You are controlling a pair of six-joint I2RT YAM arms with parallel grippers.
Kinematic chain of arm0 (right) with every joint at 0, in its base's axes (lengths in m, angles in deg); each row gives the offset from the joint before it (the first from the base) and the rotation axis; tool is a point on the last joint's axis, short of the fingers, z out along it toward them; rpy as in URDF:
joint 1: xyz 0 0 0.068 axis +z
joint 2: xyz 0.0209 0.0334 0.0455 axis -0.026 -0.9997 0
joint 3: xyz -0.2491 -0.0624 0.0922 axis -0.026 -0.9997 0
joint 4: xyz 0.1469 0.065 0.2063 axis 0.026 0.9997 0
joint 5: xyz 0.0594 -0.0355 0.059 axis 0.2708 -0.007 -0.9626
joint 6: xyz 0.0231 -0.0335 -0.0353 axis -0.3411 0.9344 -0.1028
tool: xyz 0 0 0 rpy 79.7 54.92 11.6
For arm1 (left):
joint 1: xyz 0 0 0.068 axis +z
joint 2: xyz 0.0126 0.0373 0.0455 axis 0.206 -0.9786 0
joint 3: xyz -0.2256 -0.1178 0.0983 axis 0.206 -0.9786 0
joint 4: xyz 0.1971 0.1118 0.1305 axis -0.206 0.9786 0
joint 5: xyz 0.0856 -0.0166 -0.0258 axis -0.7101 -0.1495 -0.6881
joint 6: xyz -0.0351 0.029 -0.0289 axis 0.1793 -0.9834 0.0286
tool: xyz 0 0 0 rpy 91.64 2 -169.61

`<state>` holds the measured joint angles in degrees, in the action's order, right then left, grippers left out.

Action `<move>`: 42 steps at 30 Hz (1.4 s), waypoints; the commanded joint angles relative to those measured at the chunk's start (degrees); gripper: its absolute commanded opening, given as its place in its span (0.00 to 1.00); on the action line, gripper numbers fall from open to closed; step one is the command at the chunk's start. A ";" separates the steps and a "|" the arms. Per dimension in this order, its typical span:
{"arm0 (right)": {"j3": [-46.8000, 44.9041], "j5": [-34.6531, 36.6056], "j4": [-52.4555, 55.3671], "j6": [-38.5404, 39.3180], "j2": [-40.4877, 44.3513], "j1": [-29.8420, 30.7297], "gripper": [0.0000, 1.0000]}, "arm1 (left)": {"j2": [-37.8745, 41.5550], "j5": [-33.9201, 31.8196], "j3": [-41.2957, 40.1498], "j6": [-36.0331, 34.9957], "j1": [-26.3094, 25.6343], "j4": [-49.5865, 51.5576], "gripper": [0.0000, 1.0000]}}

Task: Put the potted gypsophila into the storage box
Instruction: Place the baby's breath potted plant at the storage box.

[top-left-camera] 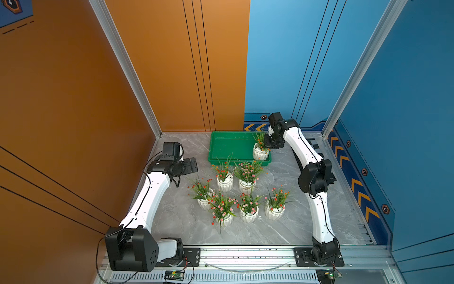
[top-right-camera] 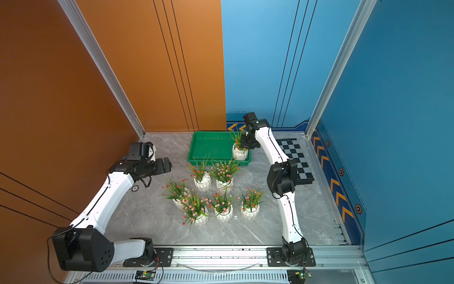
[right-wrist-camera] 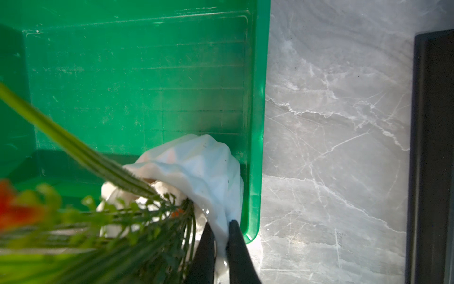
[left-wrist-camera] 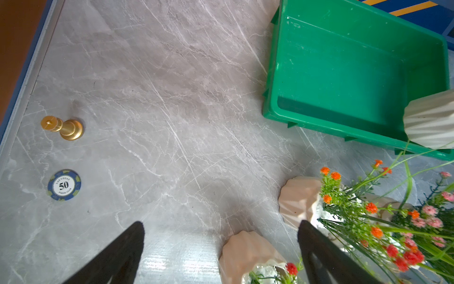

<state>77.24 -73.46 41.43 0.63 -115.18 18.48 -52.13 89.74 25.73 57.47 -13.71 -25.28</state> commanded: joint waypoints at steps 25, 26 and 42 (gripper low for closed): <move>-5.31 6.76 -4.41 0.60 -0.67 1.74 0.00 | -3.32 0.81 4.81 2.39 -1.43 0.90 0.98; -5.34 6.88 -4.50 0.70 -0.91 1.81 0.00 | -3.32 0.83 4.90 2.55 -1.56 0.89 0.98; -5.56 7.16 -5.30 0.84 -3.62 1.99 0.01 | -3.37 0.55 5.10 3.45 -2.22 0.92 0.98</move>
<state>71.97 -67.58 37.72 0.94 -117.59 20.14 -54.92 89.81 29.16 60.24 -15.37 -25.11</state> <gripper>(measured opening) 0.109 0.983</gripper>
